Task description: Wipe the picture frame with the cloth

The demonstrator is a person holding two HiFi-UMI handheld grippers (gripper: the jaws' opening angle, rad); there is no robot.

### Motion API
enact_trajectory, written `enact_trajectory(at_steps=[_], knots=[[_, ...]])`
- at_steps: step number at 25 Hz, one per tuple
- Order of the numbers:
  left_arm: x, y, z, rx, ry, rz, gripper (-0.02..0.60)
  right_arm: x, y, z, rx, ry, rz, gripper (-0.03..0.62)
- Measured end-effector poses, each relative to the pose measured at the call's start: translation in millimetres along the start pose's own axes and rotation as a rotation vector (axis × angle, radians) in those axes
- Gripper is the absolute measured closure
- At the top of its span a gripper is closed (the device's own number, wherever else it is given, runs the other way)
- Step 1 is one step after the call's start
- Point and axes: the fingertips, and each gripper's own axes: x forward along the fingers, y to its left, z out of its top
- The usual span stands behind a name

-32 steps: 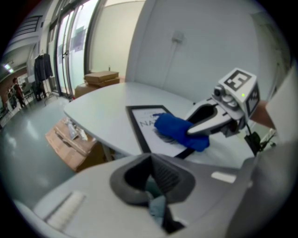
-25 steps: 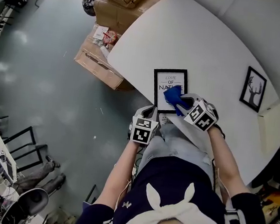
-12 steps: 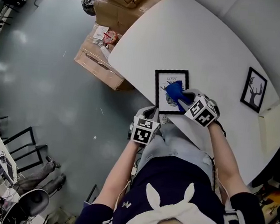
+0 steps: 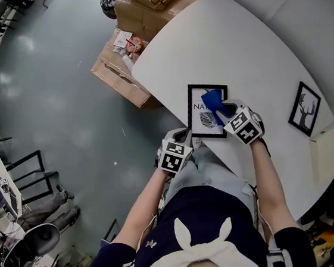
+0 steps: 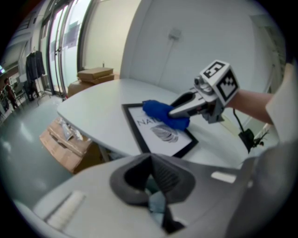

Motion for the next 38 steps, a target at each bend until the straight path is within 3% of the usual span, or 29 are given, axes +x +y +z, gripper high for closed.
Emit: enact_trajectory(at_steps=[15, 26, 38], knots=[[0.2, 0.9, -0.6, 0.009, 0.011, -0.003, 0.58, 11.5, -38.9, 14.5, 0.113, -0.018, -0.114, 0.51], [2.5, 1.9, 2.3, 0.016, 0.008, -0.002, 0.579, 15.0, -49.7, 17.8, 0.22, -0.082, -0.136, 0.511], [2.4, 2.2, 4.3, 0.025, -0.031, 0.023, 0.578, 14.3, -49.7, 17.5, 0.242, -0.119, -0.176, 0.511]])
